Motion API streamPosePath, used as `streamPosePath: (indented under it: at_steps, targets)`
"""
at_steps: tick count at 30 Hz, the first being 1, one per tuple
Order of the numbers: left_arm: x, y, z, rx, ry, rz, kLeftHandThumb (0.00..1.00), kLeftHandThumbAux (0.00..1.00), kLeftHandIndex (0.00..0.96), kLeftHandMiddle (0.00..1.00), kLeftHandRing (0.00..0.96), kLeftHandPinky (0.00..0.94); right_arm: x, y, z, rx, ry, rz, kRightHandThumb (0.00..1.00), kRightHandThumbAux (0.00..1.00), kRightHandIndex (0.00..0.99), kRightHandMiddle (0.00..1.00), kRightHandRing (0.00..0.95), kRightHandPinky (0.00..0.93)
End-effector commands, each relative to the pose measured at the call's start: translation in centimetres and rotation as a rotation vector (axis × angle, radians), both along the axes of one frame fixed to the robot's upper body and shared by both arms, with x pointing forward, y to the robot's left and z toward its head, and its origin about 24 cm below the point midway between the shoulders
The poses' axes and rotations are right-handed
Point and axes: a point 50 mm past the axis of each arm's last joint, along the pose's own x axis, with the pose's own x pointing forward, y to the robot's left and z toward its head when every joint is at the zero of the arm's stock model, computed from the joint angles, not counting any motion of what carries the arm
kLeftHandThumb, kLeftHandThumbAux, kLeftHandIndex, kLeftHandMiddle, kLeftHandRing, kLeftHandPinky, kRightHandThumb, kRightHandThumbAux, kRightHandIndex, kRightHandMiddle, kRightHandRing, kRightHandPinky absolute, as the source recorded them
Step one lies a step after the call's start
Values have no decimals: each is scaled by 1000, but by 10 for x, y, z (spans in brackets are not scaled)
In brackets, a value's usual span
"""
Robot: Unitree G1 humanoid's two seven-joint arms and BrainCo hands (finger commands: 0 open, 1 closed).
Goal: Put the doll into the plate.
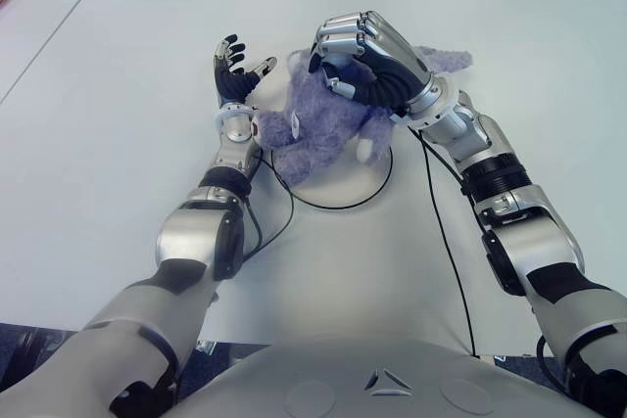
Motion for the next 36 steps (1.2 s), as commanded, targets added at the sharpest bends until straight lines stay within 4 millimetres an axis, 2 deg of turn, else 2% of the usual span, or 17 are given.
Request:
streamPosePath:
  at_steps: [1,4,12,20,36]
  targets:
    - [-106,-15,-143,-99,643,-2,0,816,180,239,209,215,1,12,20,54,-20,30,722,712,441,869,873,882]
    - [-106,-15,-144,-56,677,-13,0,807,173,225,201,202,7,14,26,82,-3,22,724,712,441,870,872,883]
    - [-106,-15,-144,-6,690,-24,0,796,156,210,195,202,8,15,31,147,17,56,728,712,441,874,876,892]
    - [-105,-15,-143,5,692,-25,0,744,148,203,194,211,7,17,33,179,30,73,733,711,441,877,880,890]
    - [-105,-14,-144,-4,688,-24,0,743,167,235,219,224,10,22,39,224,55,101,739,710,441,877,879,887]
